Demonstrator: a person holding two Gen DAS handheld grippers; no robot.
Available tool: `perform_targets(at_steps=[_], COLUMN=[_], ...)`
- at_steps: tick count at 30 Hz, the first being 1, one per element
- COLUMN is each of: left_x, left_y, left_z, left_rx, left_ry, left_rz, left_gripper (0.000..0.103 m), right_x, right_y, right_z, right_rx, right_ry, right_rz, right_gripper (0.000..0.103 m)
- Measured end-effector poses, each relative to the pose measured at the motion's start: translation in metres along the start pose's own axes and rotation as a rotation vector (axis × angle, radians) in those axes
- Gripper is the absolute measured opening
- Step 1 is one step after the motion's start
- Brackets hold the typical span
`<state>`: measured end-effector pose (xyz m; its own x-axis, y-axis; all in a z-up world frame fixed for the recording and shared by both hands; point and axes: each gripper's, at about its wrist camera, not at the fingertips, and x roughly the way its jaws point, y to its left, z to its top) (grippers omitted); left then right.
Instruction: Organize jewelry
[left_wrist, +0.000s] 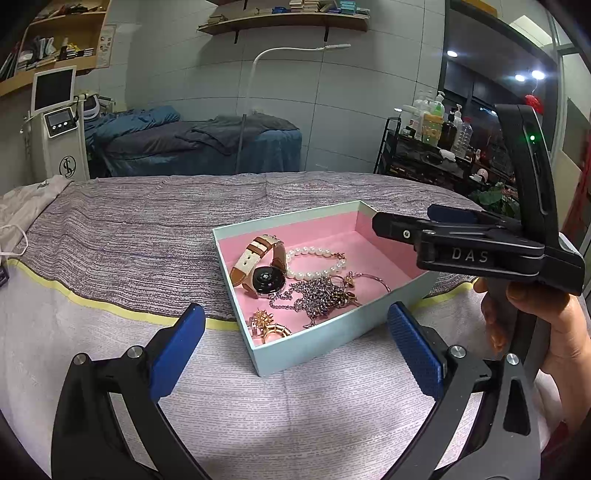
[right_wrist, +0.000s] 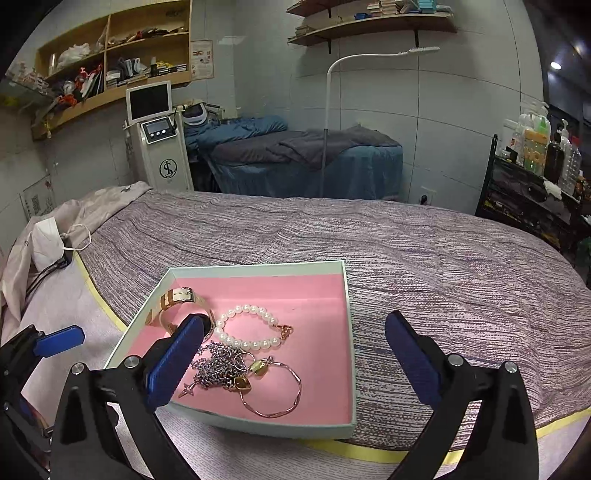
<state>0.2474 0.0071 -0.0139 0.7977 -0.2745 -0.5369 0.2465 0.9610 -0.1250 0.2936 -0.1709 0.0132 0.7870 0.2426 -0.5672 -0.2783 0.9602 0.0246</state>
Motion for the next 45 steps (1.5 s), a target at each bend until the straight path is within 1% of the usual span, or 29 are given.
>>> perform_targets(at_steps=[5,9,12,16,19,21,23,26,31,35,38,40,43,45], left_x=[-0.01,-0.02,-0.031,-0.054,-0.076,-0.092,-0.105,-0.122,-0.15,-0.178,-0.193,-0.2,-0.205,-0.209], left_y=[0.003,0.001,-0.001,-0.006,-0.011,-0.015,-0.021,-0.029,-0.037,-0.046,-0.052,-0.056,-0.059,-0.057], left_z=[-0.003,-0.004,-0.01,-0.023,-0.036,-0.046,-0.055,-0.07,-0.089,-0.099,-0.105,-0.108,-0.11,-0.113], left_rx=[-0.004,-0.006,-0.02,-0.047,-0.058,-0.071,-0.07,-0.07,-0.114,-0.099,-0.1,-0.094,-0.076,-0.089], left_ry=[-0.011,-0.024,-0.044,-0.087,-0.15,-0.199,-0.232,-0.263,-0.271,-0.316,-0.335,-0.336,-0.323,-0.314], left_rz=[0.006,0.01,0.017,0.015,0.043,0.063,0.078,0.091,0.124,0.161,0.176,0.189,0.23,0.237], left_gripper=[0.097,0.097,0.097,0.097,0.097,0.097,0.097,0.097,0.097,0.097,0.097,0.097,0.097,0.097], right_x=[-0.012,-0.032,-0.052,-0.085,-0.111,-0.127,-0.141,-0.158,-0.181,-0.202,-0.219,-0.228,-0.235,-0.238], right_y=[0.0,0.0,0.002,0.01,0.014,0.017,0.021,0.03,0.043,0.053,0.059,0.062,0.067,0.07], right_z=[-0.005,-0.011,-0.021,-0.041,-0.06,-0.074,-0.086,-0.104,-0.128,-0.138,-0.144,-0.146,-0.148,-0.15], right_rx=[0.008,0.041,0.061,0.04,0.057,0.072,0.075,0.061,0.069,0.048,0.052,0.062,0.057,0.046], right_ry=[-0.006,-0.038,-0.081,-0.15,-0.21,-0.241,-0.263,-0.265,-0.243,-0.277,-0.316,-0.325,-0.317,-0.314], right_rz=[-0.029,-0.038,-0.052,-0.091,-0.112,-0.115,-0.125,-0.145,-0.167,-0.214,-0.224,-0.217,-0.216,-0.216], right_gripper=[0.097,0.097,0.097,0.097,0.097,0.097,0.097,0.097,0.097,0.097,0.097,0.097,0.097,0.097])
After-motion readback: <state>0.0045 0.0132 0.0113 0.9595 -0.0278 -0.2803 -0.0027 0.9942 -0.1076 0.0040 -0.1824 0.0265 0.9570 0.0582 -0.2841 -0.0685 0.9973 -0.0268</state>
